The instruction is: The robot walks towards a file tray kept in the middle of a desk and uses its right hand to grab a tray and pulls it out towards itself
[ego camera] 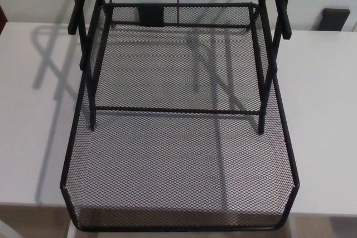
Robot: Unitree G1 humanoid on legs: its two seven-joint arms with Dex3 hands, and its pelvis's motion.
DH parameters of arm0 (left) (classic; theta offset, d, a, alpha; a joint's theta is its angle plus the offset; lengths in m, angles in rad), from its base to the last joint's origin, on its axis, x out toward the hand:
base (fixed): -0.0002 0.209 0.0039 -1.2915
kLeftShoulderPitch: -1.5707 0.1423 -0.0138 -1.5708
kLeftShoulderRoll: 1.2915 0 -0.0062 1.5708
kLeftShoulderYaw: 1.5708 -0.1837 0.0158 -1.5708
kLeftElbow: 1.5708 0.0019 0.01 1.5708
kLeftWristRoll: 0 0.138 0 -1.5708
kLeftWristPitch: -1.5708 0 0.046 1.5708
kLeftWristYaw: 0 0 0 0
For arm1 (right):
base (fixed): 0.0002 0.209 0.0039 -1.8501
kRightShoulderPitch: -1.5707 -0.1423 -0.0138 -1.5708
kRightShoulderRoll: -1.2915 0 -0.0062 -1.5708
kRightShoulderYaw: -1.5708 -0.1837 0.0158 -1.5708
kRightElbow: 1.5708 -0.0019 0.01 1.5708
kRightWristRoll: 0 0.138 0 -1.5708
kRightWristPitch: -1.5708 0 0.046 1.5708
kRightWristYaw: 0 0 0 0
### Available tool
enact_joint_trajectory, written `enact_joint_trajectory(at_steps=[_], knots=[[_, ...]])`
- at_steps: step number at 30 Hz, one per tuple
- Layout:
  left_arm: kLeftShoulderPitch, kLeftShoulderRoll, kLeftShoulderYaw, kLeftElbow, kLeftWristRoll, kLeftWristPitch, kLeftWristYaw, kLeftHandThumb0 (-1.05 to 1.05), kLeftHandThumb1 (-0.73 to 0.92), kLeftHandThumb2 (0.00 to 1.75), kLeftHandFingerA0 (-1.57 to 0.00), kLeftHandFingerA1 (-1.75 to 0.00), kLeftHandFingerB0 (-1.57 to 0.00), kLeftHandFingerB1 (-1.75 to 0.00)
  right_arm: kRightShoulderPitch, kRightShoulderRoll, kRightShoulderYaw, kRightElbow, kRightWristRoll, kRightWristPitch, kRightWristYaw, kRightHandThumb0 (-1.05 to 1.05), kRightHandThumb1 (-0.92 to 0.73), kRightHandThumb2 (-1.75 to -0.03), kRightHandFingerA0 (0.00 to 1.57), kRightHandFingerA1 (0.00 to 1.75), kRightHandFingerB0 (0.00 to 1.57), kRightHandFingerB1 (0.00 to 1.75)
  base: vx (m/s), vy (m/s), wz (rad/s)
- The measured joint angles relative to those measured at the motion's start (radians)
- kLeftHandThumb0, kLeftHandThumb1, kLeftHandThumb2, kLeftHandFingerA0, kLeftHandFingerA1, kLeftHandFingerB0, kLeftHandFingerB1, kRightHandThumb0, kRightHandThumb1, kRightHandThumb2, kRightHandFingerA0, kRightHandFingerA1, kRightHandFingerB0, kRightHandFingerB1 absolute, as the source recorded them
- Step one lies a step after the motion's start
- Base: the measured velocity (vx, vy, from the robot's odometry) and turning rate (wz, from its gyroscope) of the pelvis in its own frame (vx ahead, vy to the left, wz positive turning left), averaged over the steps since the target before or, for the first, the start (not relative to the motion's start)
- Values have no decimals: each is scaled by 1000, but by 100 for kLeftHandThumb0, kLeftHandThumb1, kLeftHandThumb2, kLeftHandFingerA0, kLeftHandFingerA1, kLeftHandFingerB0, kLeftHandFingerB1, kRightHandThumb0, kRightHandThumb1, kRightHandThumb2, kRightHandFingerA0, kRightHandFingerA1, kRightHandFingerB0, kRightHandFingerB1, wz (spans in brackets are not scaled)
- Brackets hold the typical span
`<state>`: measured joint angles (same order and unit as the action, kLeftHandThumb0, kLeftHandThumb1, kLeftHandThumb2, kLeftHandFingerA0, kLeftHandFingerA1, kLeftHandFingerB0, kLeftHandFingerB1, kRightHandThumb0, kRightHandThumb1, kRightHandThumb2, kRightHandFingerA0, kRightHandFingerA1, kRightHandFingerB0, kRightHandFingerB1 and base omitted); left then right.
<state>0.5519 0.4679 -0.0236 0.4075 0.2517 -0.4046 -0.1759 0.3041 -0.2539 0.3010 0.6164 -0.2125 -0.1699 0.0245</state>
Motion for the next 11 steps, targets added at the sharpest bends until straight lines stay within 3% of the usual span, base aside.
enact_joint_trajectory(at_steps=[2,3,4,5,6,7,11], knots=[[-3,1,-2,2,1,0,-1,-46,57,57,-49,-39,-42,-36,0,0,1,0,-10,-2,-2,-71,-55,-93,11,48,0,29,0,0,0],[-4,2,-2,2,1,0,-1,-46,57,57,-50,-39,-43,-36,-1,0,1,0,-16,-2,-2,-69,-72,-63,14,33,9,20,0,0,0],[-5,3,-2,2,1,0,-2,-47,57,58,-50,-39,-43,-36,-1,0,1,0,-20,-2,-3,-75,-58,-89,9,44,5,28,0,0,0],[-6,4,-3,1,2,0,-3,-47,57,57,-51,-39,-44,-36,-1,0,1,0,-24,-2,-4,-69,-72,-63,14,33,9,19,0,0,0],[-8,5,-4,1,3,0,-4,-46,57,57,-51,-39,-44,-37,-2,0,1,0,-27,-2,-4,-70,-73,-63,14,33,8,21,0,0,0],[-11,6,-5,3,4,0,-5,-45,57,57,-50,-39,-43,-36,-2,0,1,-1,-31,-2,-4,-73,-56,-94,12,48,0,29,0,0,0],[-15,6,-6,4,4,0,-6,-45,57,57,-51,-39,-44,-36,-2,0,1,-4,-40,-3,-4,-74,-56,-93,11,47,0,28,0,0,0]])
